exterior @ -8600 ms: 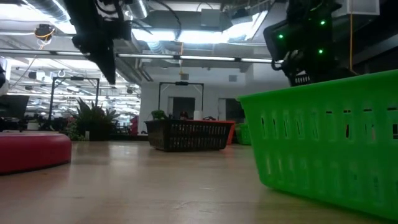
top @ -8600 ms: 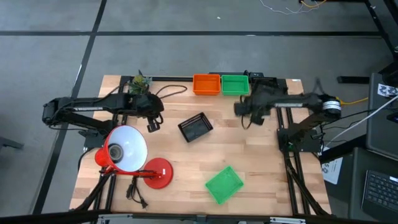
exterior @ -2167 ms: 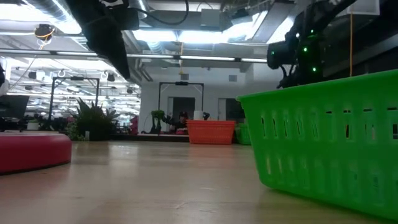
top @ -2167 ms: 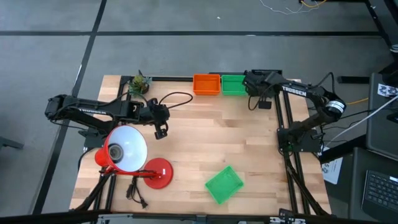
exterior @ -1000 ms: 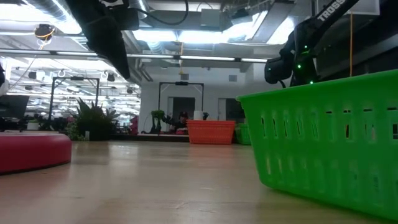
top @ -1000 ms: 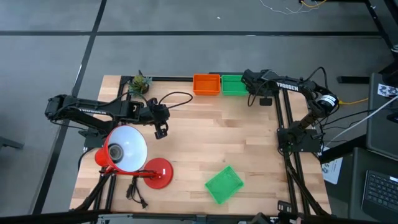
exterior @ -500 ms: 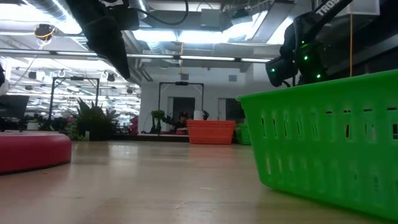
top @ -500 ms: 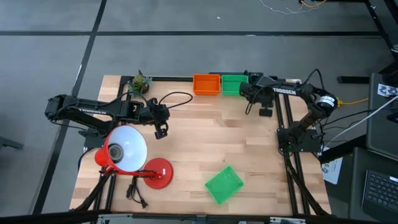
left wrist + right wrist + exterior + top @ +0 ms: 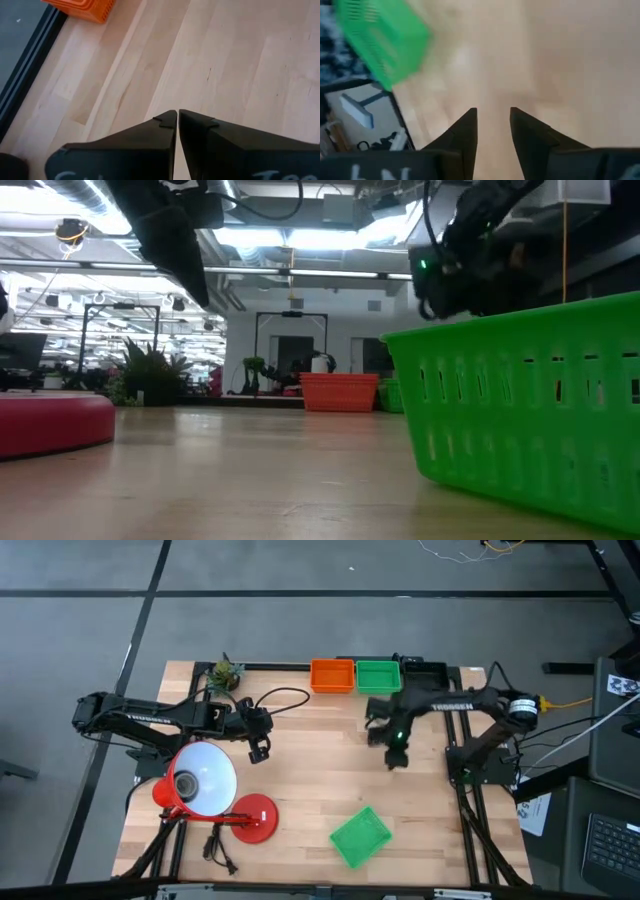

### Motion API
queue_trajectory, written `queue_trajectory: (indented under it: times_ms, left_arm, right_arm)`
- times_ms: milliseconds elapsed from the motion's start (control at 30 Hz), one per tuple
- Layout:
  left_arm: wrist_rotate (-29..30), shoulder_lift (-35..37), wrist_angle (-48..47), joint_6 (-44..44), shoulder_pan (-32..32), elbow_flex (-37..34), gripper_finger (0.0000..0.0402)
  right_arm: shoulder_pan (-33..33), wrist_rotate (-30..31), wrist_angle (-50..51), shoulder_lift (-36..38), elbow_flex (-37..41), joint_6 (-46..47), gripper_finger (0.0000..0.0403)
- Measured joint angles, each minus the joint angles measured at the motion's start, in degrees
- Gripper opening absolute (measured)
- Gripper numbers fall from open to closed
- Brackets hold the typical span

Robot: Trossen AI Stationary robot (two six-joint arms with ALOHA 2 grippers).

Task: Stack baskets by color
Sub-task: Stack the bottom green bin on top of the top stacked green bin

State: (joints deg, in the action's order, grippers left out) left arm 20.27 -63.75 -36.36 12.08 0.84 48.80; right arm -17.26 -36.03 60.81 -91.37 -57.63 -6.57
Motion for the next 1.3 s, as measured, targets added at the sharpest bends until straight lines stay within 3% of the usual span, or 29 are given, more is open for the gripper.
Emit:
queue_trajectory:
  times_ms: [100,167,333,433,600,800,1300]
  left_arm:
    - [0.00,0.00,0.00,0.00,-0.01,0.00,0.0011]
    - [0.00,0.00,0.00,-0.04,-0.01,0.00,0.0011]
    - [0.00,0.00,0.00,-0.15,0.00,0.00,0.0011]
    - [0.00,0.00,-0.02,-0.15,-0.01,0.00,0.0011]
    - [-0.56,0.00,-0.11,-0.17,-0.02,0.00,0.0011]
    - [-0.63,0.00,-0.11,-0.18,-0.02,0.00,0.0011]
    - [-0.66,0.00,-0.50,-0.18,-0.05,0.00,0.0011]
  right_arm:
    - [7.92,-1.83,-8.42,0.00,0.00,1.78,0.0116]
    - [13.12,0.05,-13.01,0.00,0.00,1.90,0.0112]
    - [23.64,15.30,-24.06,0.00,0.01,3.60,0.0101]
    - [27.59,19.71,-30.53,0.00,0.00,4.99,0.0099]
    - [32.01,20.36,-36.91,0.00,0.00,7.97,0.0098]
    - [37.44,28.33,-39.81,-1.10,0.00,8.03,0.0098]
    - [40.09,29.08,-42.81,-6.53,0.00,12.40,0.0098]
